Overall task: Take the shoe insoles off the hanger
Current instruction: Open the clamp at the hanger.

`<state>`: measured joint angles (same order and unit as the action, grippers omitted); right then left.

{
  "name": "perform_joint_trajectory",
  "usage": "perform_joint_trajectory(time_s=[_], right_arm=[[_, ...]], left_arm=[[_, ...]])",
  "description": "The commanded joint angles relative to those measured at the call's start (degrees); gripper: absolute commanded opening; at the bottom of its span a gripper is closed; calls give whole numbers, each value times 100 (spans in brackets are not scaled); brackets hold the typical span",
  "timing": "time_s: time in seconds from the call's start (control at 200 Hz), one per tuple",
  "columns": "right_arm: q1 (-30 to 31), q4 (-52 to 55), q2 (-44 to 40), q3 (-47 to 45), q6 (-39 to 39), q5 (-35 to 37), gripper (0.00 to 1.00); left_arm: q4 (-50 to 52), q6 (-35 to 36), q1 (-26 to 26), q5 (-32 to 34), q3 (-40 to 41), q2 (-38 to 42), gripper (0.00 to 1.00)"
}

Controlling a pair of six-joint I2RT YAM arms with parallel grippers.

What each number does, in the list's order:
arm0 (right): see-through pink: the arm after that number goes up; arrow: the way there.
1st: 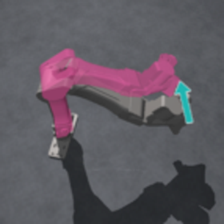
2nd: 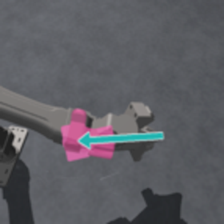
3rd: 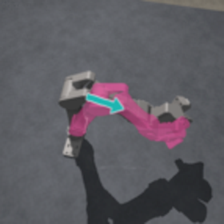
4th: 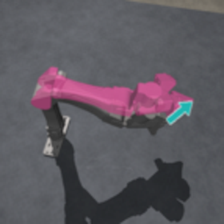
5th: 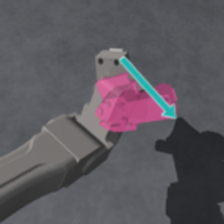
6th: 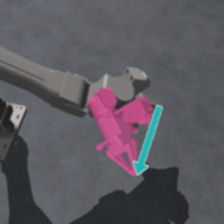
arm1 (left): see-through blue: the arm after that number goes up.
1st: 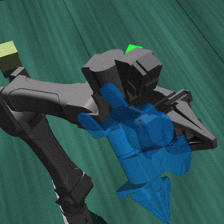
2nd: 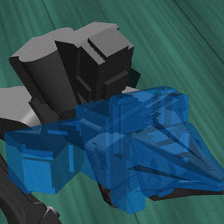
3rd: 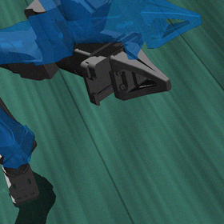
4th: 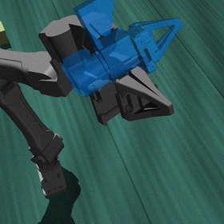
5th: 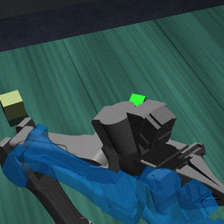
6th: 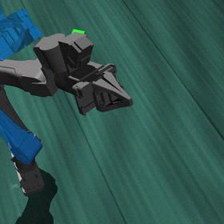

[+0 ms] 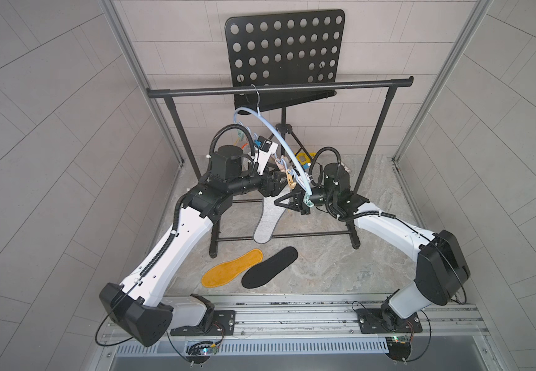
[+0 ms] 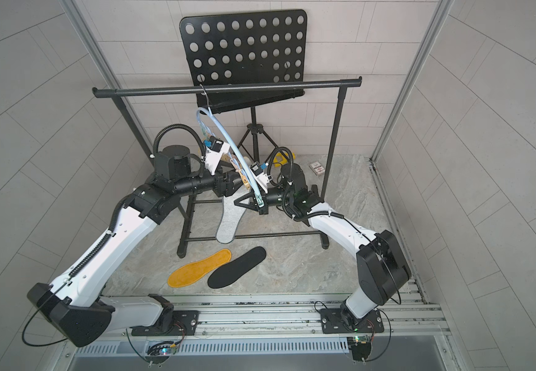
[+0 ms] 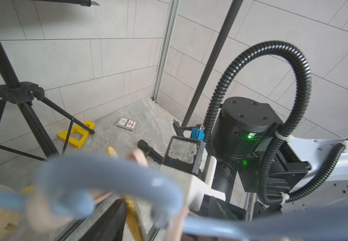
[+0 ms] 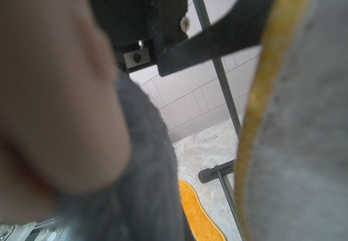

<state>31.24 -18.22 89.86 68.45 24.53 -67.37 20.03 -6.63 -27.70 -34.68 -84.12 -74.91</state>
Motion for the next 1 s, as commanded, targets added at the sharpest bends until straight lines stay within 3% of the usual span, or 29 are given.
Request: perform_joint_trajectory(time_s=[0.0, 0.205, 0.34, 0.46, 0.585, 0.766, 0.996], right_arm=[[48, 29, -202, -51, -107, -109, 9], [48, 55, -229, -66, -107, -119, 8], [51, 64, -239, -68, -106, -110, 8], [57, 137, -258, -65, -120, -92, 8], [55, 339, -307, -67, -217, -77, 8], [48, 1670, -509, -107, -1134, 328, 8], [-13, 3667, -1138, -693, -2137, 1714, 7]], left_arm=[[-175, -22, 25, -65, -168, 57, 66], [-223, -48, 21, -143, -146, 142, 61], [-236, -97, 24, -202, -131, 144, 51], [-207, -116, 20, -97, -105, 171, 34], [-179, -119, 20, 17, -76, 229, 29], [-115, -119, 21, 233, -79, 284, 27], [30, -57, 24, 411, -105, 328, 26]])
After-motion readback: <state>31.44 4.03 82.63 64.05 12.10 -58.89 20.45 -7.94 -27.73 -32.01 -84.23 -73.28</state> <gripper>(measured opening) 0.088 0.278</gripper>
